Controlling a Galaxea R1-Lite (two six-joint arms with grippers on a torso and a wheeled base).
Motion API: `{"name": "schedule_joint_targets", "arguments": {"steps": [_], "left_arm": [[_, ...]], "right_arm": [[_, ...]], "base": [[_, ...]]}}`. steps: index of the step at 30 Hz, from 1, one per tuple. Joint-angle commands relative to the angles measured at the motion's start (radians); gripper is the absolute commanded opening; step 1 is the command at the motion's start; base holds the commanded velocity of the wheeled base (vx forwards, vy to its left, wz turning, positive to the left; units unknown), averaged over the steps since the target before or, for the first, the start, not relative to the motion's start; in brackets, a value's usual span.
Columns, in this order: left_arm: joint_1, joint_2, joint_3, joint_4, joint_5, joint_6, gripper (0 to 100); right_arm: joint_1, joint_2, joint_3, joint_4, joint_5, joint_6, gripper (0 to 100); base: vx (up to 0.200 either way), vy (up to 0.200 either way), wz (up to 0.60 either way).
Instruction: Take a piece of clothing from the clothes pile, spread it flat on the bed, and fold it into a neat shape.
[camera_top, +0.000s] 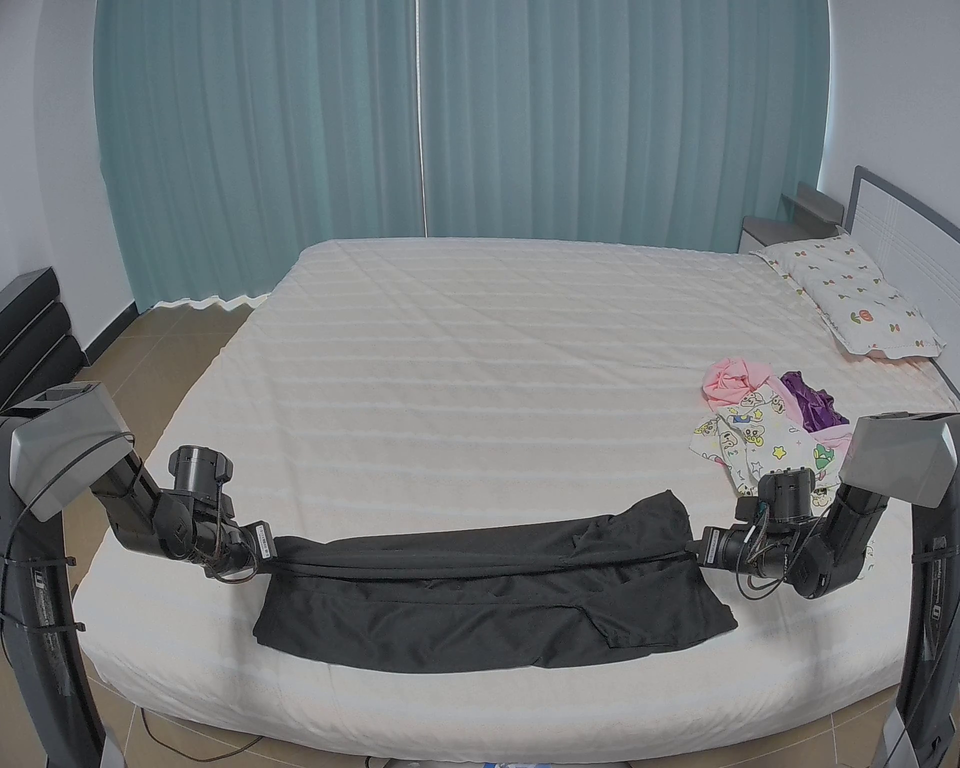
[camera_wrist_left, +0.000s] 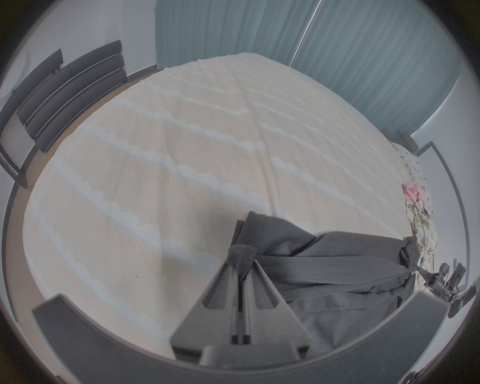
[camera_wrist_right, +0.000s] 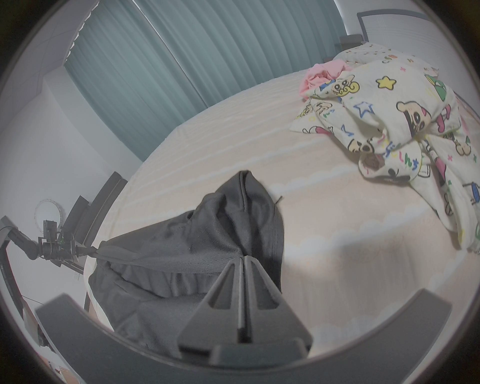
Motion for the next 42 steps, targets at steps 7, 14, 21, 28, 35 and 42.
{"name": "schedule_joint_targets", "arguments": {"steps": [7, 14, 21, 28, 35, 42], "left_arm": [[-0.008, 0.026, 0.01, 0.002, 0.007, -0.003, 100], [-0.008, 0.012, 0.038, 0.002, 0.006, -0.046, 100], [0.025, -0.051, 0.041, 0.001, -0.025, -0.228, 100], [0.074, -0.134, 0.041, 0.005, -0.14, -0.492, 100], [0.063, -0.125, 0.044, -0.002, -0.175, -0.566, 100], [0.063, -0.121, 0.044, -0.004, -0.184, -0.567, 100]], "right_arm": [[0.012, 0.015, 0.024, -0.015, -0.003, 0.001, 100], [0.013, -0.098, 0.023, -0.014, 0.002, 0.098, 100], [0.064, -0.117, 0.001, -0.008, 0.0, 0.135, 100], [0.093, -0.065, -0.076, 0.029, -0.008, 0.146, 100], [0.104, -0.003, -0.129, 0.044, -0.004, 0.147, 100], [0.096, 0.055, -0.197, 0.051, -0.009, 0.147, 100]], "base": [[0.0, 0.0, 0.0], [0.0, 0.0, 0.0], [0.0, 0.0, 0.0], [0.0, 0.0, 0.0], [0.0, 0.0, 0.0], [0.0, 0.0, 0.0]]}}
